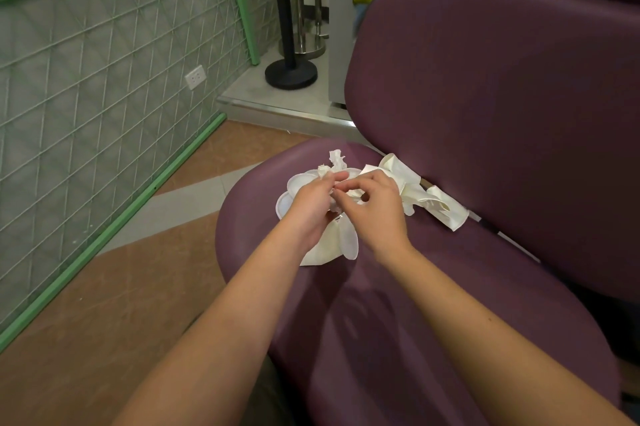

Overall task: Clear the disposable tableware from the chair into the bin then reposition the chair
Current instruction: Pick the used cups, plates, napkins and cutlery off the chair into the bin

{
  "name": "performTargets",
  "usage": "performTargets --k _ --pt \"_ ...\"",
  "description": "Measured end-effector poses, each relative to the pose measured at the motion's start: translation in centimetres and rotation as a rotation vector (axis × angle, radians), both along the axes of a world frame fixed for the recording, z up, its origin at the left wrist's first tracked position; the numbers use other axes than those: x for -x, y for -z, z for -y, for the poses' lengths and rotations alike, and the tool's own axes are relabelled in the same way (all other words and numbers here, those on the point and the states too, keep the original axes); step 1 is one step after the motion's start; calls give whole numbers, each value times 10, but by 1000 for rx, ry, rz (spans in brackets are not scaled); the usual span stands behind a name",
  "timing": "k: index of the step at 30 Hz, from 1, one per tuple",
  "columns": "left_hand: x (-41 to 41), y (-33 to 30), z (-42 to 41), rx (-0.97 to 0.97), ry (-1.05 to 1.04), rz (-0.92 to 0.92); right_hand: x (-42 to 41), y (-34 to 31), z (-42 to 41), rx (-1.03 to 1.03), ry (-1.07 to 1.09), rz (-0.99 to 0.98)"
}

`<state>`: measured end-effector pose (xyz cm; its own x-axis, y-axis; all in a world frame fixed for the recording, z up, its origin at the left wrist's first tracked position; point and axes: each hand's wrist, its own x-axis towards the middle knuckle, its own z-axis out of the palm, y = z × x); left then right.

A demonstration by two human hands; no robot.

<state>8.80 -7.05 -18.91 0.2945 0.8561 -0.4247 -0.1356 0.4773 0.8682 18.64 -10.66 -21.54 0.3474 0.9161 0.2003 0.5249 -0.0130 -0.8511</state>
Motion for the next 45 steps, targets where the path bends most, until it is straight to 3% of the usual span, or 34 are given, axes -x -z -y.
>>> performTargets --k 4,10,14,21,27,31,36,45 --pt "7 -1 -1 38 -101 95 3 10 8 -49 -61 150" --pt "19 6 -9 84 -140 74 -1 16 -8 -22 -12 68" --pt "27 12 -18 77 -233 -29 -14 27 -22 99 16 126" --pt "33 10 -24 108 -199 -165 -9 39 -48 436 -51 384" --pt "34 12 -23 116 -211 -160 3 47 -55 460 4 455" --pt "34 13 -22 82 -208 -131 0 43 -50 405 13 323" --pt "29 14 -18 45 -197 -108 -9 12 -30 208 70 -250" --pt "9 8 -3 12 -27 -163 -4 -26 7 123 -3 -756"
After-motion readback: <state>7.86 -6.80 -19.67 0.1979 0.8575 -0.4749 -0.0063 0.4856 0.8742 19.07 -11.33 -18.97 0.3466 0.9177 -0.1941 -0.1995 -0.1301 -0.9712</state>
